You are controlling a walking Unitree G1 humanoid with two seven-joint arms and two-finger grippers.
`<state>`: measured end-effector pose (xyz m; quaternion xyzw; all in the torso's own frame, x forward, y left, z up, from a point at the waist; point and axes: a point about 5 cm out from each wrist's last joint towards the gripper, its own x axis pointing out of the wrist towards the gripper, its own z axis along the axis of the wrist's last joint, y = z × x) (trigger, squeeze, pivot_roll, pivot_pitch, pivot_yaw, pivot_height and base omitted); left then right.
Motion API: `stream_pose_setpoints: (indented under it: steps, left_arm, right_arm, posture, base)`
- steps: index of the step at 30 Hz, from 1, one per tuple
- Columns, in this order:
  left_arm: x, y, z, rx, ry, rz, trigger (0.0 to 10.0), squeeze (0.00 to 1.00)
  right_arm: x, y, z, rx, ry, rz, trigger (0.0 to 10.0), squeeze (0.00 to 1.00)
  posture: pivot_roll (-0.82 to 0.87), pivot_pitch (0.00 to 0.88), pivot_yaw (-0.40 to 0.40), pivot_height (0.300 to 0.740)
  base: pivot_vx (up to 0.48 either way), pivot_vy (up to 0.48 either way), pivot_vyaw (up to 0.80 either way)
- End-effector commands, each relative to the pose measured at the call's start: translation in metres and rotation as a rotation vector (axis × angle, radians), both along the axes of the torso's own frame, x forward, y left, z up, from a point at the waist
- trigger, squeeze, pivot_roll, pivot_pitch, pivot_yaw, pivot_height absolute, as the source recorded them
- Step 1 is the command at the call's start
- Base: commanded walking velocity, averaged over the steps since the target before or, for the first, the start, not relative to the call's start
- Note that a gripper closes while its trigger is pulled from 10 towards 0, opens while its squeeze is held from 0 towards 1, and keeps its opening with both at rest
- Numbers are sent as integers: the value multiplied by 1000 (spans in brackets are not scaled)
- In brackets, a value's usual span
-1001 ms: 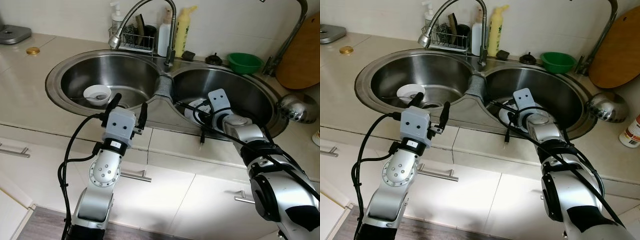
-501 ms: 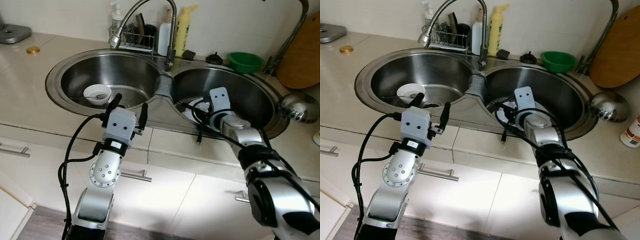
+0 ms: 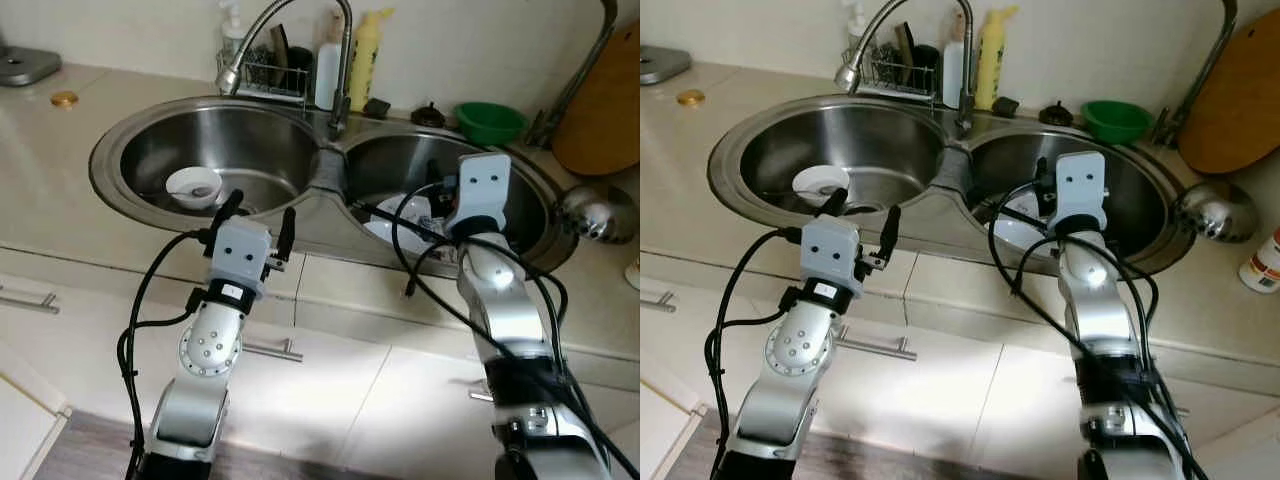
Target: Kitchen organization
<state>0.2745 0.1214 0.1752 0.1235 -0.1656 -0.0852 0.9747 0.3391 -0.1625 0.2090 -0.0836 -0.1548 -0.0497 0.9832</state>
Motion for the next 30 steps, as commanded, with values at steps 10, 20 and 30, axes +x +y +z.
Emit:
stream_pose_setpoints:
  steps: [10,20,30]
  left_arm:
    - [1,-2,0,6,6,-19,10000,0]
    - [0,-3,0,11,7,-30,10000,0]
    - [0,-3,2,9,-8,-24,10000,0]
  right_arm:
    - [-14,9,-1,-22,-15,-21,10000,0]
    - [-17,12,-3,-20,-3,-20,10000,0]
    - [-19,12,-3,-57,8,-38,10000,0]
  posture:
    - [123,0,-95,740]
    - [120,0,-92,740]
    - [115,0,-98,740]
  base:
    - [0,441,0]
    - [0,480,0]
    - [0,176,-560]
